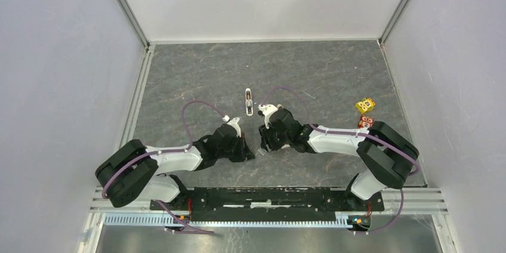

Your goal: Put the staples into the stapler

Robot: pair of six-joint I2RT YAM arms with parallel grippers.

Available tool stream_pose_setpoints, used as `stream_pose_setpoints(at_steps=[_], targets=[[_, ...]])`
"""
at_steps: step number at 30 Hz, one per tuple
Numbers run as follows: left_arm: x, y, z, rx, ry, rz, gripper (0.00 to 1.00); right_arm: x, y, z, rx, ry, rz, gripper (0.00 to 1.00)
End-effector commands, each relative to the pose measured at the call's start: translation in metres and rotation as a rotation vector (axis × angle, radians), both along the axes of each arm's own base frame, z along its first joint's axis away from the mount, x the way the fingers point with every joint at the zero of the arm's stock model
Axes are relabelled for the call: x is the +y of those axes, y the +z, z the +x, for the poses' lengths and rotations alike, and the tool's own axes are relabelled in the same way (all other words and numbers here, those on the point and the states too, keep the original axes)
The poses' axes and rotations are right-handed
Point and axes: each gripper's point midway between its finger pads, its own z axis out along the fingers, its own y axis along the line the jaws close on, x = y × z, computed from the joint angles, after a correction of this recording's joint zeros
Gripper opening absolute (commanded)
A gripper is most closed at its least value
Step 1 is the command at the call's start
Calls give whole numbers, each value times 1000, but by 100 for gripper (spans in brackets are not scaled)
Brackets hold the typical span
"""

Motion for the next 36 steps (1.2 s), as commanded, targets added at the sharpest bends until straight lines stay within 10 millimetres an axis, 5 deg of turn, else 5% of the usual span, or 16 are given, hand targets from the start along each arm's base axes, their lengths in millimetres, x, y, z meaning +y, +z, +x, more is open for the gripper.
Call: stream_pose_setpoints(at_steps=[1, 18, 36], targets=[[-17, 13, 12, -27, 27, -71, 5, 1, 2, 1, -5, -7, 24, 42], [-29, -2, 17, -3, 31, -89, 4, 6, 4, -10, 33, 5, 90, 42], [-25, -8, 17, -9, 32, -63, 3, 18, 31, -29, 65, 57, 276, 42]])
